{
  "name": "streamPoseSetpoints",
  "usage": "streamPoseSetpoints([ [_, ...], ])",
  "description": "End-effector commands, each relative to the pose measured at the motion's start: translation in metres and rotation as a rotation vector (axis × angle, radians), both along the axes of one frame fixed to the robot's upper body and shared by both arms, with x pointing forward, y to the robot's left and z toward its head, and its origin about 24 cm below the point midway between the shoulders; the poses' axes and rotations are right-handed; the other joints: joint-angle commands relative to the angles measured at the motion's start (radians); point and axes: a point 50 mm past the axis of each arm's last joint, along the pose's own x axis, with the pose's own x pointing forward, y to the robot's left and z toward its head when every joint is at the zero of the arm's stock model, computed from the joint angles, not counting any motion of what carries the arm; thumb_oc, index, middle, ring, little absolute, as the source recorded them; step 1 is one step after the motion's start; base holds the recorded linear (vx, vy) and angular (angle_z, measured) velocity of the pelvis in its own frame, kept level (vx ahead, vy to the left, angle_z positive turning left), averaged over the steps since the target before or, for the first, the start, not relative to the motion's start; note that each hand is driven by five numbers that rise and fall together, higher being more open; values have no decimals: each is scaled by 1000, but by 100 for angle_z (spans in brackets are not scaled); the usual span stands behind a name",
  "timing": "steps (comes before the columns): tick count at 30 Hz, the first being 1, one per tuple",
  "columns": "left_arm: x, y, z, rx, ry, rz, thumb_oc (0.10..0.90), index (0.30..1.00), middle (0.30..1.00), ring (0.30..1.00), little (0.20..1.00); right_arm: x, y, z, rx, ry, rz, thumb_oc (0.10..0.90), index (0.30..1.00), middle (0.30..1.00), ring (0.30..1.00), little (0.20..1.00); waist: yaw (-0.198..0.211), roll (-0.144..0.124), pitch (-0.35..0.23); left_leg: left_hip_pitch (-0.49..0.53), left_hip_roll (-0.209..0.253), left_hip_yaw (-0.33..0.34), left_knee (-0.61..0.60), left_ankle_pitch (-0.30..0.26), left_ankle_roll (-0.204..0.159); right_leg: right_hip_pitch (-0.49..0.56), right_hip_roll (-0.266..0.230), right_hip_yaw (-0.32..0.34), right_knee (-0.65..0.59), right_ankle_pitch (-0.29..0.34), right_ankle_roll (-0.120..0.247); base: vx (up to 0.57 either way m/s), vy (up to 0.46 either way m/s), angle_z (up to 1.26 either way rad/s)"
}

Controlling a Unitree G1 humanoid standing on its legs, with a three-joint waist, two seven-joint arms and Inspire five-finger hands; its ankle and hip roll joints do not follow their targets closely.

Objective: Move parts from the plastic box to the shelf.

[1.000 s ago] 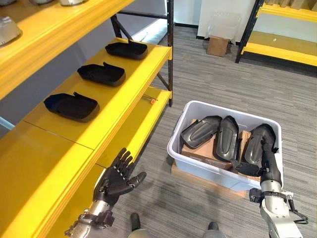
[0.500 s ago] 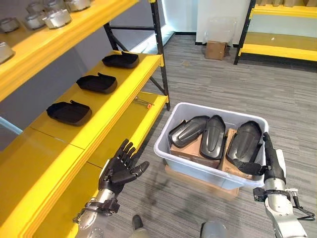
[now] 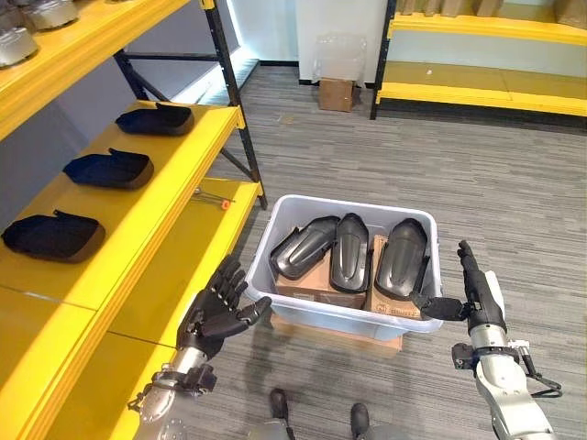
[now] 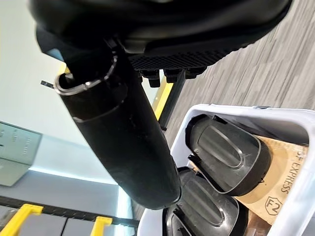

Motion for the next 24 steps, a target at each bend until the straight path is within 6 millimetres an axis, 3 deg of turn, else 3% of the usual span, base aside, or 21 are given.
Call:
streamPoseSetpoints([
  [1, 13, 12, 46, 91, -249, -1, 900, 1000, 1000, 1000, 1000, 19, 13, 58, -15, -296, 90, 900, 1000, 1000, 1000, 1000, 7, -26, -68, 49, -3, -1, -36, -17, -23, 50, -14, -58, 89, -59, 66, 130, 94, 0],
  [18, 11, 18, 50, 132, -256, 25, 900, 1000, 1000, 1000, 1000, 27, 39, 60, -40, -314, 202, 900, 1000, 1000, 1000, 1000, 45, -46, -84, 100, -55, 22, -36, -83, 33, 39, -81, -79, 97, -28, 119, 125, 81, 0],
  [24, 15, 17, 54, 139, -264, 13, 900, 1000, 1000, 1000, 1000, 32, 44, 60, -24, -325, 192, 900, 1000, 1000, 1000, 1000, 65, -51, -78, 93, -87, 36, -36, -93, 84, -22, -110, -107, 293, 37, 128, 90, 141, -21],
])
